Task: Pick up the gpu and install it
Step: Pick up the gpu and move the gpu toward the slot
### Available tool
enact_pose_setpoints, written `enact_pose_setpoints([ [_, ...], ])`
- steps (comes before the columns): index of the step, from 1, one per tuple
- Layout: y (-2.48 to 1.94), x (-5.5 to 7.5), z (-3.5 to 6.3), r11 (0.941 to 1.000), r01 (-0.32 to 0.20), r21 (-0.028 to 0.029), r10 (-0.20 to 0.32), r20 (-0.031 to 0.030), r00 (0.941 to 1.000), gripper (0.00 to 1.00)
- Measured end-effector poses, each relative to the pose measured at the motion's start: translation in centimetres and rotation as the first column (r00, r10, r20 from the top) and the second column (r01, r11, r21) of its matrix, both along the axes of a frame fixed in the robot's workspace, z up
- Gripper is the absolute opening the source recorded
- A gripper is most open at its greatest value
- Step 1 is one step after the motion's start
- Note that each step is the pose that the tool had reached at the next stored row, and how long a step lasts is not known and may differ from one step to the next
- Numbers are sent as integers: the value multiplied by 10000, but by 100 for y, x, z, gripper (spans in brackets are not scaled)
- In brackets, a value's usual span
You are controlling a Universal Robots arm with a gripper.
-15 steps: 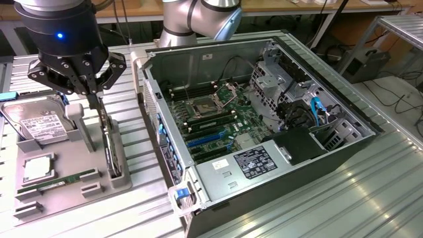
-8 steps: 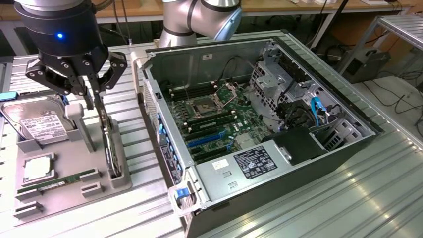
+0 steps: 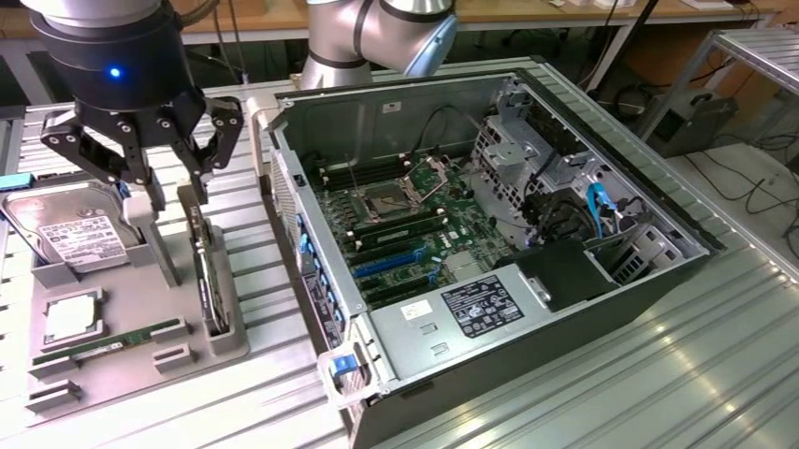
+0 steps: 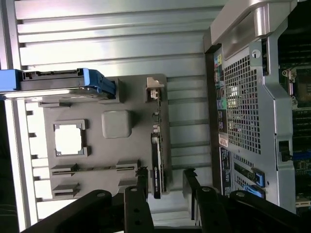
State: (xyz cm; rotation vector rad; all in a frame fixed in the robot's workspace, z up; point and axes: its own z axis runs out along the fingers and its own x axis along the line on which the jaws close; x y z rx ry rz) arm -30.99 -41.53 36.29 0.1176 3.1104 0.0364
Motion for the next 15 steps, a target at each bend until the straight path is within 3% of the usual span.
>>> enact_pose_setpoints([
  [15,-1,-109,-314,10000,6,0,-6,69,10000,42],
])
